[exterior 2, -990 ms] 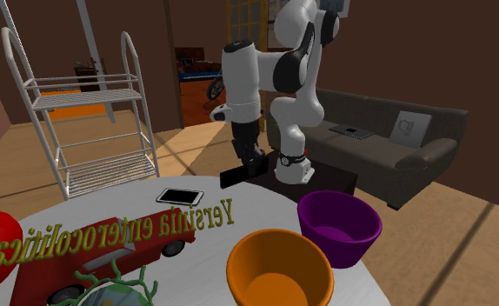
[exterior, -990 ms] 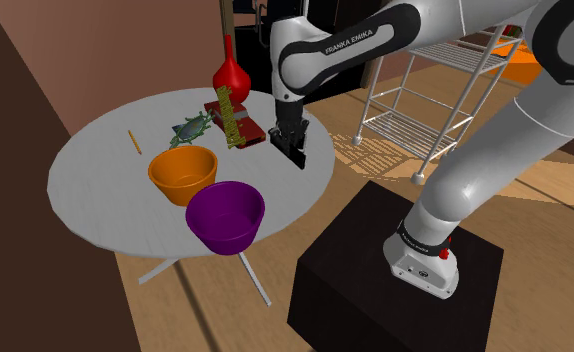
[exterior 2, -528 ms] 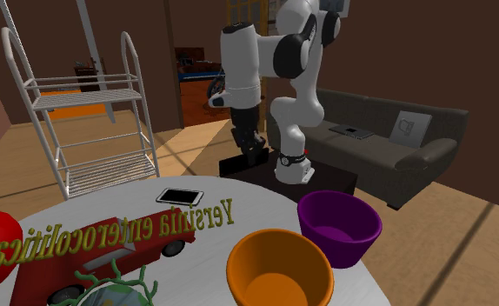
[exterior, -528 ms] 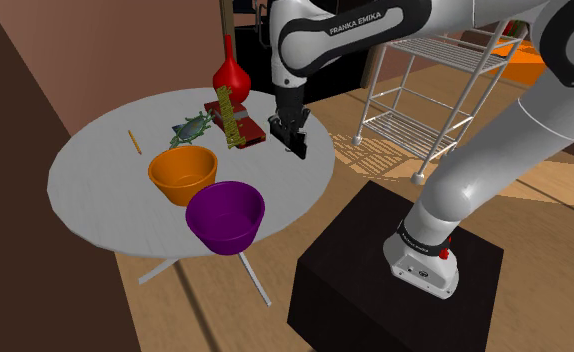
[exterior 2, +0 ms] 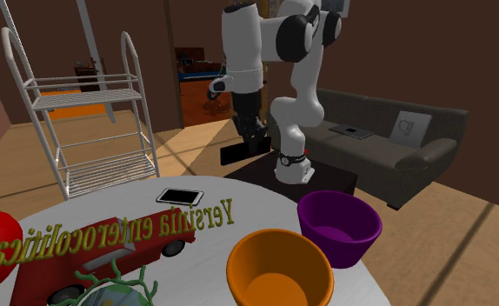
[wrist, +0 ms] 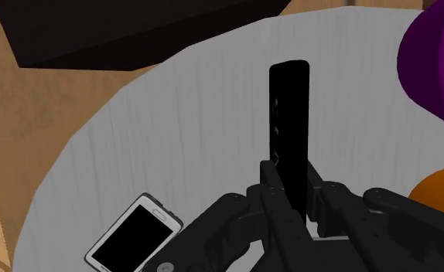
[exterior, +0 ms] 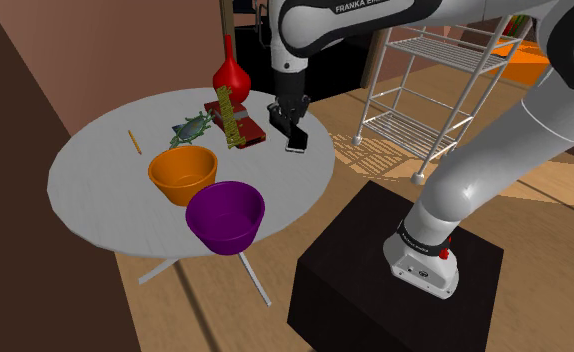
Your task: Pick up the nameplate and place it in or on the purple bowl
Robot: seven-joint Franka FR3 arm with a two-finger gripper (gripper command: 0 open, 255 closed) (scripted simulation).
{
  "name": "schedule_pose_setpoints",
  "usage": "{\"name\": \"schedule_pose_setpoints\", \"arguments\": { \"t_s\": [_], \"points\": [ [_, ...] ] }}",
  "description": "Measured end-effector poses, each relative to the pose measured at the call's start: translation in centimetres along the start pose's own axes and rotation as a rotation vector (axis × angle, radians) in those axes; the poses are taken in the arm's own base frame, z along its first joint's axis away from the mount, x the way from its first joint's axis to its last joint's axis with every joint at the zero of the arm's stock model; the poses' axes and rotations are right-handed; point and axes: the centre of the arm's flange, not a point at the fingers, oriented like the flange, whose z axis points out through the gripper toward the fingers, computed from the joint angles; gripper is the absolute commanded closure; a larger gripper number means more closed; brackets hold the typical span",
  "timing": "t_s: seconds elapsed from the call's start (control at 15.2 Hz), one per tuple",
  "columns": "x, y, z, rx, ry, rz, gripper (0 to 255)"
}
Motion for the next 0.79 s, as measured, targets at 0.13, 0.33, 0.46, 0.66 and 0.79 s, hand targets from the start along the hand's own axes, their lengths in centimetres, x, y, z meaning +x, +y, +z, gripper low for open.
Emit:
{"name": "schedule_pose_setpoints", "arguments": {
  "t_s": [0.13, 0.33, 0.46, 0.66, 0.79],
  "points": [
    [-0.9, -2.1, 0.2, 0.0, 0.0, -0.001, 255],
    [-1.9, -5.7, -0.1, 0.0, 0.0, -0.001, 255],
    [-2.6, -7.8, 0.0, 0.0, 0.0, -0.001, 255],
    [-4.5, -11.6, -0.3, -0.001, 0.0, -0.002, 255],
    [-5.3, -14.4, -0.4, -0.001, 0.0, -0.002, 255]
  ]
}}
